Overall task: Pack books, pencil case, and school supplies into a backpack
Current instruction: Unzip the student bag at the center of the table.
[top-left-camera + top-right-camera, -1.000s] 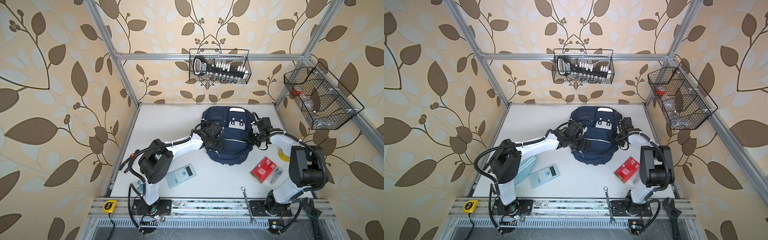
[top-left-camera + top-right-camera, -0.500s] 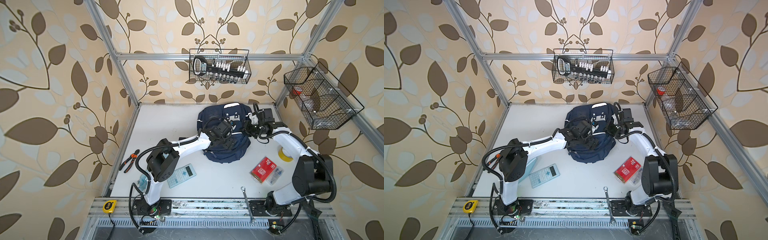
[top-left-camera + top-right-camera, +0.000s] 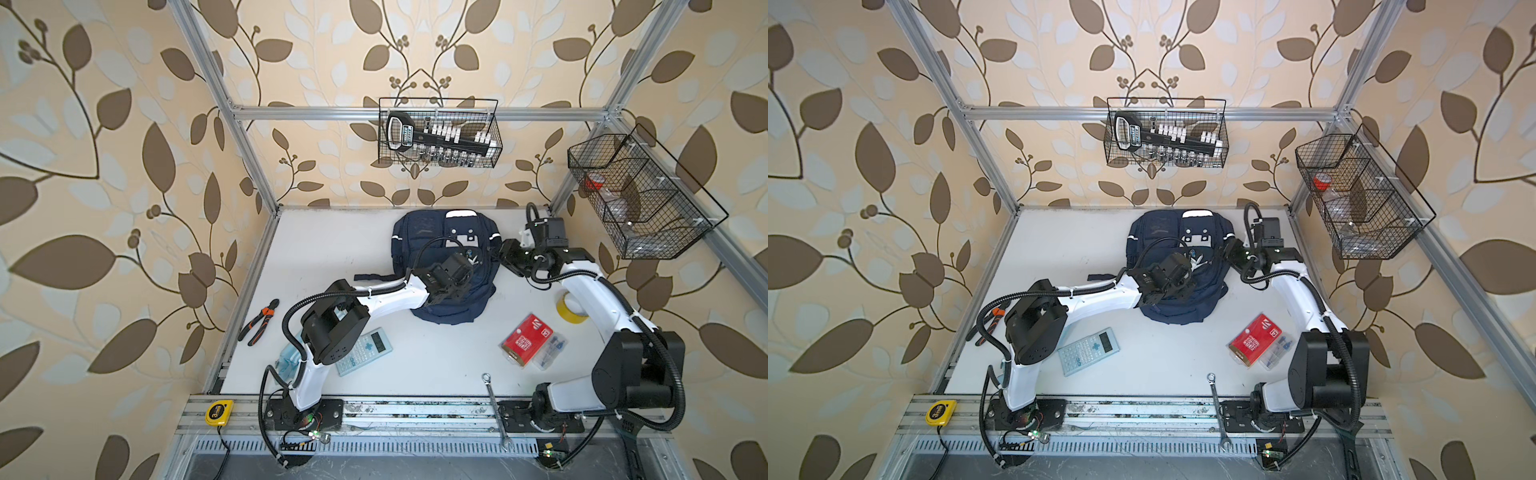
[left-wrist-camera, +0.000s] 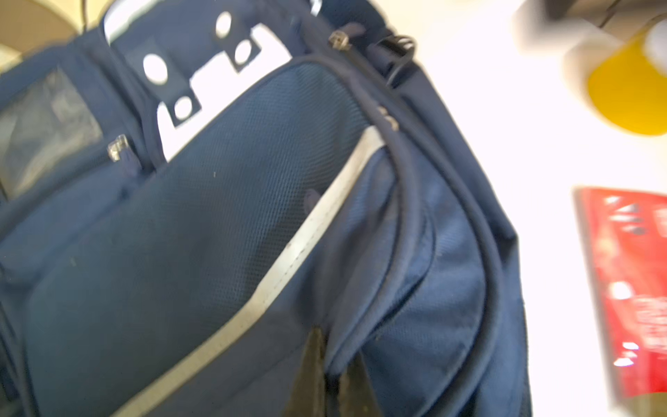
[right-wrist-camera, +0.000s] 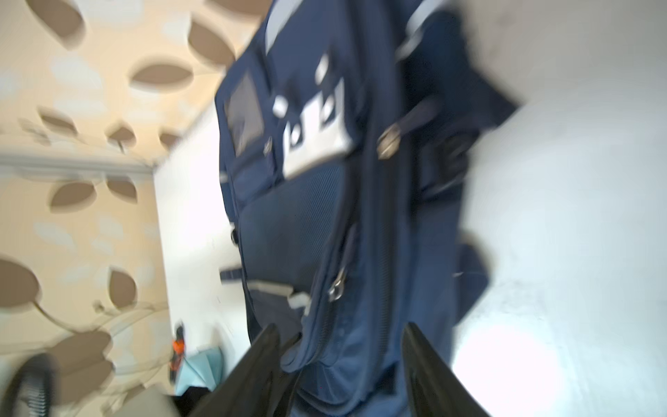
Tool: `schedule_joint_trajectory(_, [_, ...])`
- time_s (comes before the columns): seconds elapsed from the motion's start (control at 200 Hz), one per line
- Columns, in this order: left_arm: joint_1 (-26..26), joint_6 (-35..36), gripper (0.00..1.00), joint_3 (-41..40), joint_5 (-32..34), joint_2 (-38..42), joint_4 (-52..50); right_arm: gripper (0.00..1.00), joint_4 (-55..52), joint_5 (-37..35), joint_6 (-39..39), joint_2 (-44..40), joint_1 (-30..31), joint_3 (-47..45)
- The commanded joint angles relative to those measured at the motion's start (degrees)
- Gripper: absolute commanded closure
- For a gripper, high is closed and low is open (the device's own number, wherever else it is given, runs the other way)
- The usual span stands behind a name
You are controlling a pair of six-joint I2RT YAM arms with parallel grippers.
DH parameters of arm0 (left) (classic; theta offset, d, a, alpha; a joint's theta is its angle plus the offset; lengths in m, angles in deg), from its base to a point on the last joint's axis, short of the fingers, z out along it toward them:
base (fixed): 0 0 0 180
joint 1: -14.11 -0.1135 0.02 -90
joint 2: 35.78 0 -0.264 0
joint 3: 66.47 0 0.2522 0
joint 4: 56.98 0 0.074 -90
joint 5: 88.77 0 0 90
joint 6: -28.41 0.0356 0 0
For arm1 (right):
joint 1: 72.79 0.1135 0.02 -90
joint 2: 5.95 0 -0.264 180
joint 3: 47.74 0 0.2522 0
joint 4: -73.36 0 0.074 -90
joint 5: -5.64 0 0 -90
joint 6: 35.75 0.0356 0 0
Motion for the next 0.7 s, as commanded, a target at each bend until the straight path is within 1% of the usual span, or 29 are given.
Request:
schedule_joint_trajectory(0.0, [-2.0, -5.0, 1.00, -4.1, 5.1, 6.9, 1.1, 0.43, 0.1, -1.3, -2.0, 2.9, -0.5, 2.2])
schedule_joint_trajectory(0.04, [-2.0, -5.5, 1.00, -4.7, 4.3, 7.5, 1.2, 0.45, 1.3, 0.8, -2.1, 4.6, -0.4, 2.1])
schedule_joint_trajectory(0.11, [-2.0, -6.0, 1.00, -5.7, 2.9, 8.0, 1.7, 0.55, 4.1, 4.1, -1.6, 7.2, -0.1, 1.3])
schedule_joint_trajectory(0.195, [-2.0, -6.6, 1.00, -6.3, 2.1, 7.9, 1.7, 0.59, 9.2, 7.3, -1.2, 9.6, 0.9, 0.2])
schedule_joint_trajectory(0.26, [-2.0, -7.0, 1.00, -6.4, 1.6, 7.7, 1.5, 0.64, 11.4, 7.7, -0.9, 11.6, 1.8, 0.6])
schedule_joint_trajectory(0.31, [-2.0, -7.2, 1.00, -6.6, 1.2, 7.7, 1.5, 0.68, 14.4, 9.0, 0.6, 12.9, 2.1, 0.6])
schedule_joint_trajectory(0.395, [-2.0, -7.5, 1.00, -7.2, 0.3, 7.7, 1.5, 0.71, 20.0, 10.6, 4.5, 15.0, 2.1, 0.6])
schedule_joint_trajectory(0.51, [-2.0, -8.0, 1.00, -8.6, -0.6, 8.2, 2.3, 0.73, 20.4, 8.8, 7.2, 19.9, 3.1, 4.5])
schedule_joint_trajectory(0.545, [-2.0, -8.1, 1.00, -8.9, -0.7, 8.3, 2.3, 0.75, 19.5, 7.7, 8.6, 21.7, 3.2, 5.6])
schedule_joint_trajectory(0.61, [-2.0, -8.2, 1.00, -9.2, -0.7, 8.4, 2.4, 0.79, 18.1, 7.7, 10.6, 24.7, 3.1, 7.3])
schedule_joint_trajectory(0.695, [-2.0, -8.1, 1.00, -9.3, -0.7, 8.5, 2.4, 0.79, 18.6, 7.7, 13.2, 26.3, 3.2, 6.7])
